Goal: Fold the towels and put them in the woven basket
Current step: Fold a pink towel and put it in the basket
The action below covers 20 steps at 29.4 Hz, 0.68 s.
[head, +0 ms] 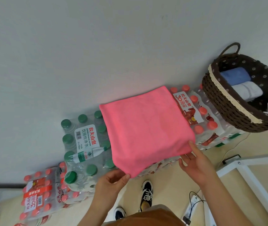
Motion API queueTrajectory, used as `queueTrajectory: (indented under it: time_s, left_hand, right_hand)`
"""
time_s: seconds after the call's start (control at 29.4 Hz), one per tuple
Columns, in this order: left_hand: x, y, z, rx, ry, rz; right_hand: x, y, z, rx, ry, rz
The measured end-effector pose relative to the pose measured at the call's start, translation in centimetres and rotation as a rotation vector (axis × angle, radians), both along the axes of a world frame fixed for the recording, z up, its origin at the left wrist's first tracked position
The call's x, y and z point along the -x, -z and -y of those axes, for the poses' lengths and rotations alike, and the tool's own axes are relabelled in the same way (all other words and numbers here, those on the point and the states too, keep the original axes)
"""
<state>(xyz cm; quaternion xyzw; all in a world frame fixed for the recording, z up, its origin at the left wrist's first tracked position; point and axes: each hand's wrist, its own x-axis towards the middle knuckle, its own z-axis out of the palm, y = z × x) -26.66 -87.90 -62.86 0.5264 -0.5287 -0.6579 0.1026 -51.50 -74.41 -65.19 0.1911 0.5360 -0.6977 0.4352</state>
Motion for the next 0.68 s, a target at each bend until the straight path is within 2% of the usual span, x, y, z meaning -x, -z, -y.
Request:
queueTrajectory:
  time_s: [0.24,0.34,0.51,0.68]
  left_hand:
    - [0.5,0.7,-1.2,0.015,0.027,-0.080]
    - [1.0,0.7,-1.3,-0.063,0.025,-0.140]
    - [0.6,1.2,-1.0,-0.128,-0.074,-0.132]
    - [-0.1,1.4,-1.3,-0.164,0.117,-0.063]
  right_hand:
    - [0.2,0.0,-0.2,-0.014,0.087,-0.106]
    - [0.3,0.0,-0.7,-0.015,0.127,-0.147]
    - [0.8,-0.5,-1.3,-0.082,0.154,-0.250]
    - [2.1,-0.6,-1.5,-0.227,0.093,-0.442]
